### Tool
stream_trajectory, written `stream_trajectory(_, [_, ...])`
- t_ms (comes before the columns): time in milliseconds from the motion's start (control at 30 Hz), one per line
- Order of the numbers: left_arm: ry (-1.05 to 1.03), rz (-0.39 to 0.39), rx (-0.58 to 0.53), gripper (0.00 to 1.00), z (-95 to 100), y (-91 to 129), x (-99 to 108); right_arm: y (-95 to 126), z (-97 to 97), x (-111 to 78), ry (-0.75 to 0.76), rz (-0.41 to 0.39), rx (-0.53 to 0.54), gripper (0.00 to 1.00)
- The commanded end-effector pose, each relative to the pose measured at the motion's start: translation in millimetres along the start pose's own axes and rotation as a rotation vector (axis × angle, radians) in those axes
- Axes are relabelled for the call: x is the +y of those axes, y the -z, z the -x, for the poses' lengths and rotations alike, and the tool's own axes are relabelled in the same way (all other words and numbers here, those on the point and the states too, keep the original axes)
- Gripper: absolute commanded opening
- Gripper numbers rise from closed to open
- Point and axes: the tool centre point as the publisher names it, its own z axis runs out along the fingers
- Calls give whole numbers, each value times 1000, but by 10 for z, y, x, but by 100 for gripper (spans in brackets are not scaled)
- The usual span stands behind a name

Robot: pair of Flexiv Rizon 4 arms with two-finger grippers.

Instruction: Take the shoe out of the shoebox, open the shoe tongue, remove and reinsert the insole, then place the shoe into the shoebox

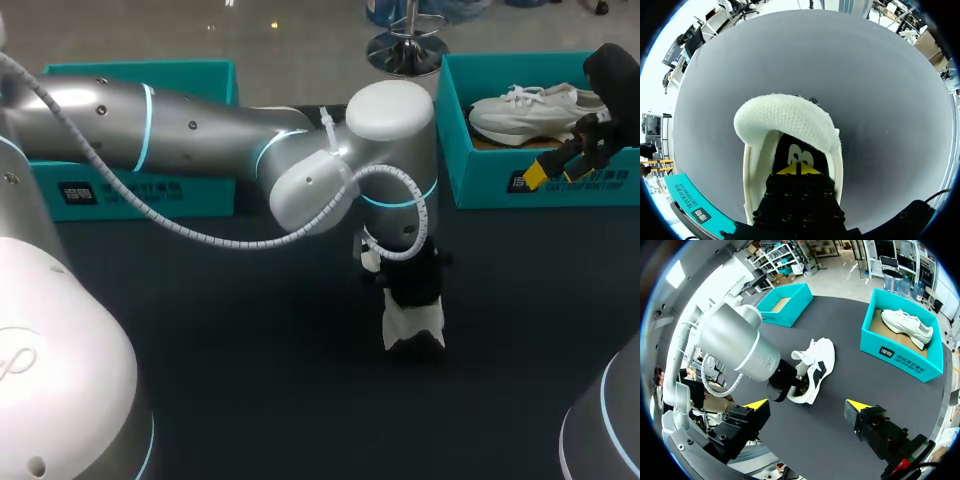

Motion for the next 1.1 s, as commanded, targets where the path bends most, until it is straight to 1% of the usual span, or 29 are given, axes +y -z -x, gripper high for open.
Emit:
stream_trajectory(33, [6, 13, -2, 0, 33, -81, 26, -6, 3, 10, -1, -3, -1, 100])
stream_trajectory(233, [-10, 54, -38, 0, 82, 185, 97, -6, 3, 10, -1, -3, -1, 100])
stream_trajectory(300, [-17, 88, -48, 0, 95, 266, 134, -6, 3, 10, -1, -3, -1, 100])
stream_trajectory(367, [-18, 104, -52, 0, 107, 339, 172, -6, 3, 10, -1, -3, -1, 100])
stream_trajectory(400, [-24, 134, -56, 0, 112, 368, 200, -6, 3, 10, -1, -3, -1, 100])
stream_trajectory(533, [-22, 179, -60, 0, 147, 447, 308, -6, 3, 10, -1, -3, -1, 100])
stream_trajectory(567, [-18, 180, -59, 0, 157, 457, 330, -6, 3, 10, -1, -3, -1, 100])
stream_trajectory(633, [-22, 210, -55, 0, 181, 451, 378, -6, 3, 10, -1, -3, -1, 100])
stream_trajectory(733, [-20, 227, -52, 0, 207, 423, 404, -6, 3, 10, -1, -3, -1, 100])
stream_trajectory(900, [-20, 231, -41, 0, 231, 381, 405, -6, 3, 10, -1, -3, -1, 100])
stream_trajectory(1100, [-20, 252, -19, 0, 206, 301, 440, -6, 3, 10, -1, -3, -1, 100])
